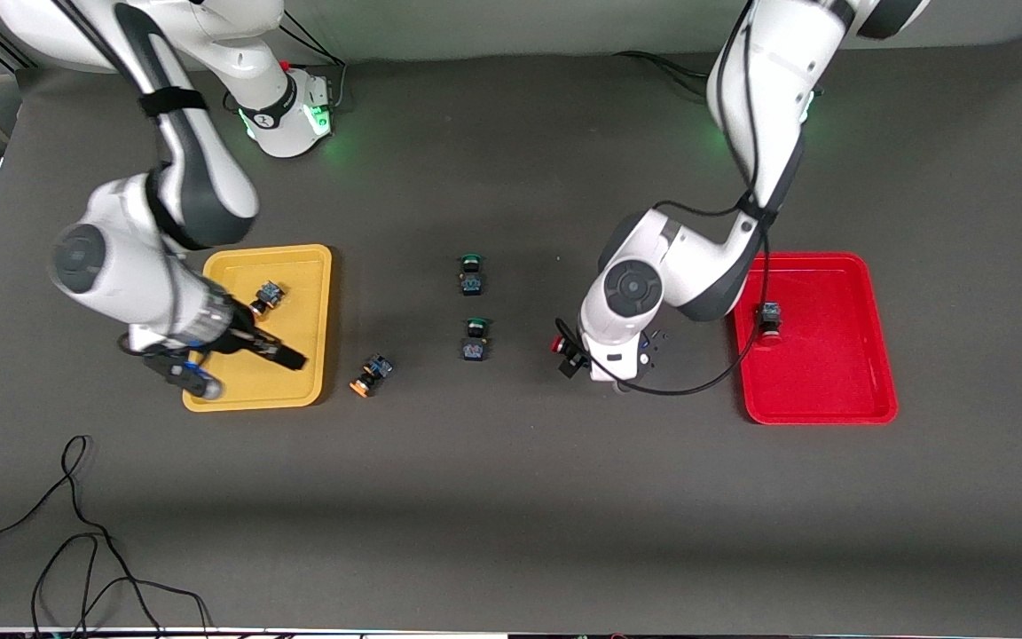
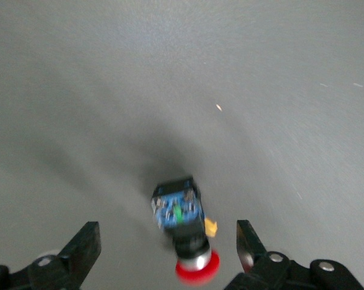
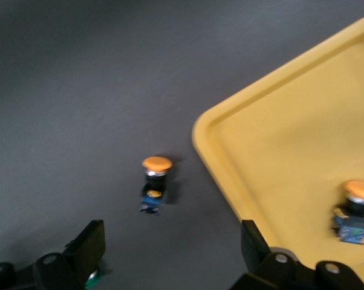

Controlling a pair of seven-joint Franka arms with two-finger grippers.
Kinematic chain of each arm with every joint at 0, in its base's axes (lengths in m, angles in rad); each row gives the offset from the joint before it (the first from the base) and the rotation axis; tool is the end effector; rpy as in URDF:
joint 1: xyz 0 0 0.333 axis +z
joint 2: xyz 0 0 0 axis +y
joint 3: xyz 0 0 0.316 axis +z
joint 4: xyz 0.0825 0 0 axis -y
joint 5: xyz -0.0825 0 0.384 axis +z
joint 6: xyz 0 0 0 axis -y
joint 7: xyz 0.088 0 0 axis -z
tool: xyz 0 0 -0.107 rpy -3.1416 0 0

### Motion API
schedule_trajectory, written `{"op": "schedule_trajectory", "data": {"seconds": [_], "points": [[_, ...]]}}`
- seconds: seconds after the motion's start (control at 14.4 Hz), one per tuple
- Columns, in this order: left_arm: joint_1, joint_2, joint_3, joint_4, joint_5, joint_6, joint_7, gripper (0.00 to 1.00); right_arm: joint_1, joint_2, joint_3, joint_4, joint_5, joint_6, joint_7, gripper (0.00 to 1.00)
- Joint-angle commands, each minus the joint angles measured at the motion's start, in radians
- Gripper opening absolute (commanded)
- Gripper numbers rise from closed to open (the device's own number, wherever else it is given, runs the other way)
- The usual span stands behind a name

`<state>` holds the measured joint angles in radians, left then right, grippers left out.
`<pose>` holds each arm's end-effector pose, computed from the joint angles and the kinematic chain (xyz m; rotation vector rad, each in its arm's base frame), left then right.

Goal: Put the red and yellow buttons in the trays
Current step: 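Grasp another yellow button with the right gripper while the left gripper grasps a red one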

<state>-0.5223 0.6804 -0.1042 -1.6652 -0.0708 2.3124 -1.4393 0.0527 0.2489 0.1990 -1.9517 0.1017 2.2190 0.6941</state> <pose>0.5544 -0.3936 0.2094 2.8048 1.3265 -0.1809 0.5879 0.1496 0.3572 -2.9176 0.7598 0.0601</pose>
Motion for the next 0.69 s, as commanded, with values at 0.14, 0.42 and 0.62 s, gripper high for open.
{"op": "schedule_trajectory", "data": {"seconds": [0.14,0.42,0.62], "points": [[-0.021,0.048,0.018,0.033,0.054,0.039,-0.098,0.72,0.004,0.206,0.100,0.116,-0.183,0.031,0.211,1.00],[-0.021,0.047,0.018,0.035,0.054,0.032,-0.098,0.04,0.022,0.314,0.102,0.111,-0.191,0.108,0.301,1.00],[-0.018,0.038,0.018,0.044,0.054,0.022,-0.090,0.04,0.029,0.357,0.102,0.108,-0.194,0.143,0.331,1.00]]}}
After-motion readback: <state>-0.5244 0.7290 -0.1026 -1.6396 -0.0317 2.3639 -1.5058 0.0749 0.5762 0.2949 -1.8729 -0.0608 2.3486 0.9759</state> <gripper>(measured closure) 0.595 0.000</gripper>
